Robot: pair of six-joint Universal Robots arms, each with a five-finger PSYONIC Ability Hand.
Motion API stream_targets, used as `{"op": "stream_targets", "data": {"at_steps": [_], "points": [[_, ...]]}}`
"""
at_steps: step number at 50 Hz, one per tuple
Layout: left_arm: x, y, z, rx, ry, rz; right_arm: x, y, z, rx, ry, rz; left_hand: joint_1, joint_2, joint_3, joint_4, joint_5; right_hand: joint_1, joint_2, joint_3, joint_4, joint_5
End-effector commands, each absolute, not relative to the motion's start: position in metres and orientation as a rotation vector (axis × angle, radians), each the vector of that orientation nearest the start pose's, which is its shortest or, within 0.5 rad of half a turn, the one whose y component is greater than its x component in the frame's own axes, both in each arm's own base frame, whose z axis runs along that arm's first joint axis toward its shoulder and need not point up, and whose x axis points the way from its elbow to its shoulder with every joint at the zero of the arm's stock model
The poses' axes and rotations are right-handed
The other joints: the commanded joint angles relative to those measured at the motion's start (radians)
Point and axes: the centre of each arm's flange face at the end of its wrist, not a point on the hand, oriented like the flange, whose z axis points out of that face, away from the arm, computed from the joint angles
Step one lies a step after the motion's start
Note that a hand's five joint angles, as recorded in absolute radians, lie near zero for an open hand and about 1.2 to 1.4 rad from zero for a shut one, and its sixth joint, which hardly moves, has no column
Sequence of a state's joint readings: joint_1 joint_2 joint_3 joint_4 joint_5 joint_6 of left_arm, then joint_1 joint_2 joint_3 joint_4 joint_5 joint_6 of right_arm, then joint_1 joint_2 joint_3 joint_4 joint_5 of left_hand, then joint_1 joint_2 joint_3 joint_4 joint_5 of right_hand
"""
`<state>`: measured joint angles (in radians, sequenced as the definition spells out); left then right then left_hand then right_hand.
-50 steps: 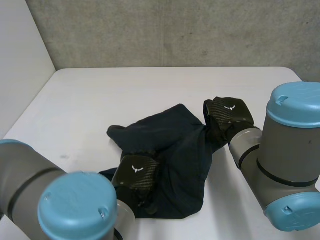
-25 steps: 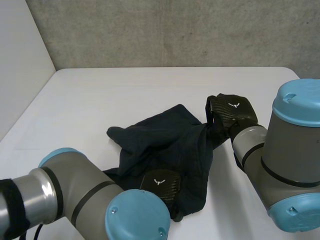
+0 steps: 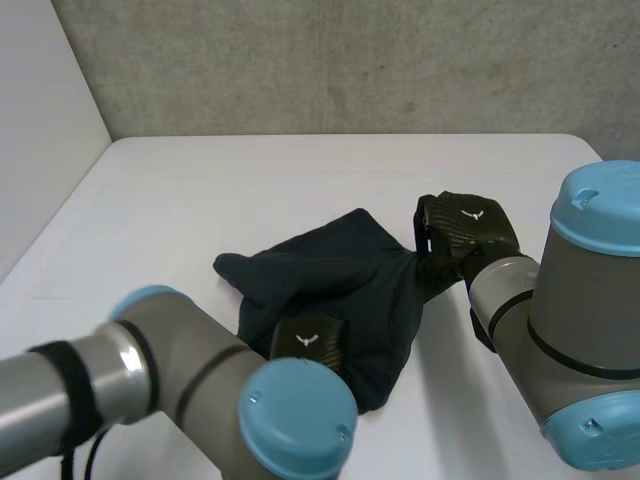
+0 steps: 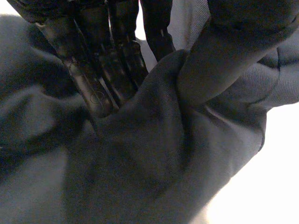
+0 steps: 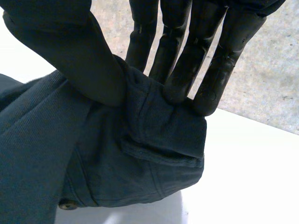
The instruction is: Fold the shorts.
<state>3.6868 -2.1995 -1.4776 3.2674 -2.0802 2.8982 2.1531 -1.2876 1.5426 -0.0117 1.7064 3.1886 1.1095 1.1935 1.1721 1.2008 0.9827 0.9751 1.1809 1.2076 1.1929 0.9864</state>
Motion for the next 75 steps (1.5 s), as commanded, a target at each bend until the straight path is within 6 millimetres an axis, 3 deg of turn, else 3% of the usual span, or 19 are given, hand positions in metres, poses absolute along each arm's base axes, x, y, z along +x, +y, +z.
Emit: {"op": "stream_targets", "data": {"at_steps": [1,4,7,13,18,22,24,27,28,31,32,33,37,42,47,51,55,63,75], "points": [[-0.316,-0.156,0.183,0.524,2.673,-1.924,0.287,-0.220,0.225,-0.693,2.254,-1.758,0.287,0.203,0.224,0.195,0.239,0.421,0.215,0.189,0.203,0.235],[-0.308,-0.173,0.195,0.601,2.592,-1.940,0.290,-0.212,0.222,-0.877,2.262,-1.743,0.287,0.203,0.224,0.195,0.239,0.421,0.215,0.189,0.203,0.235],[-0.301,-0.196,0.201,0.809,2.452,-1.907,0.293,-0.207,0.220,-0.994,2.245,-1.706,0.287,0.203,0.224,0.195,0.239,0.421,0.215,0.189,0.203,0.235],[-0.283,-0.244,0.203,1.067,2.185,-1.813,0.317,-0.185,0.209,-1.118,2.123,-1.566,0.287,0.203,0.224,0.195,0.239,0.421,0.215,0.189,0.203,0.235],[-0.279,-0.282,0.181,1.133,2.110,-1.700,0.334,-0.178,0.185,-1.167,2.118,-1.462,0.287,0.203,0.224,0.195,0.239,0.421,0.215,0.189,0.203,0.235],[-0.276,-0.304,0.167,1.117,2.116,-1.668,0.343,-0.185,0.168,-1.145,2.165,-1.443,0.287,0.203,0.224,0.195,0.239,0.396,0.190,0.163,0.178,0.210],[-0.276,-0.310,0.167,1.099,2.118,-1.677,0.343,-0.193,0.171,-1.066,2.208,-1.485,0.287,0.203,0.224,0.195,0.239,0.121,-0.085,-0.112,-0.097,-0.065],[-0.278,-0.308,0.167,1.098,2.133,-1.682,0.340,-0.201,0.182,-0.952,2.247,-1.557,0.185,0.101,0.123,0.094,0.138,-0.359,-0.565,-0.592,-0.577,-0.545],[-0.279,-0.304,0.168,1.095,2.152,-1.679,0.339,-0.202,0.186,-0.930,2.246,-1.574,-0.066,-0.150,-0.128,-0.157,-0.113,-0.434,-0.640,-0.667,-0.652,-0.620],[-0.276,-0.296,0.180,1.057,2.192,-1.693,0.335,-0.202,0.203,-0.877,2.225,-1.616,-0.498,-0.582,-0.561,-0.589,-0.546,-0.599,-0.805,-0.831,-0.817,-0.785],[-0.272,-0.288,0.193,1.006,2.230,-1.716,0.333,-0.201,0.207,-0.869,2.221,-1.625,-0.851,-0.935,-0.914,-0.943,-0.899,-0.623,-0.828,-0.855,-0.841,-0.809],[-0.269,-0.283,0.199,0.977,2.252,-1.724,0.332,-0.200,0.209,-0.866,2.219,-1.629,-0.935,-1.019,-0.998,-1.026,-0.983,-0.632,-0.837,-0.864,-0.850,-0.818],[-0.255,-0.258,0.222,0.817,2.363,-1.776,0.324,-0.193,0.218,-0.859,2.223,-1.634,-0.905,-0.989,-0.967,-0.996,-0.953,-0.670,-0.876,-0.902,-0.888,-0.856],[-0.235,-0.220,0.244,0.634,2.450,-1.861,0.319,-0.184,0.210,-0.857,2.251,-1.587,-0.920,-1.003,-0.982,-1.011,-0.967,-0.781,-0.987,-1.014,-0.999,-0.967],[-0.219,-0.191,0.249,0.518,2.505,-1.910,0.321,-0.180,0.210,-0.764,2.250,-1.544,-0.925,-1.009,-0.988,-1.017,-0.973,-0.787,-0.993,-1.020,-1.005,-0.973],[-0.213,-0.179,0.241,0.449,2.577,-1.887,0.323,-0.183,0.209,-0.705,2.250,-1.516,-0.920,-1.004,-0.982,-1.011,-0.967,-0.787,-0.993,-1.020,-1.005,-0.973],[-0.210,-0.172,0.226,0.386,2.660,-1.822,0.328,-0.177,0.197,-0.737,2.251,-1.442,-0.920,-1.003,-0.982,-1.011,-0.967,-0.781,-0.987,-1.014,-0.999,-0.967],[-0.197,-0.173,0.194,0.236,2.691,-1.634,0.341,-0.146,0.178,-0.870,2.236,-1.339,-0.925,-1.009,-0.988,-1.017,-0.973,-0.738,-0.943,-0.970,-0.955,-0.923],[-0.183,-0.204,0.162,0.124,2.662,-1.499,0.327,-0.129,0.152,-1.061,2.294,-1.357,-0.896,-0.980,-0.959,-0.987,-0.944,-0.653,-0.858,-0.885,-0.870,-0.838]]}}
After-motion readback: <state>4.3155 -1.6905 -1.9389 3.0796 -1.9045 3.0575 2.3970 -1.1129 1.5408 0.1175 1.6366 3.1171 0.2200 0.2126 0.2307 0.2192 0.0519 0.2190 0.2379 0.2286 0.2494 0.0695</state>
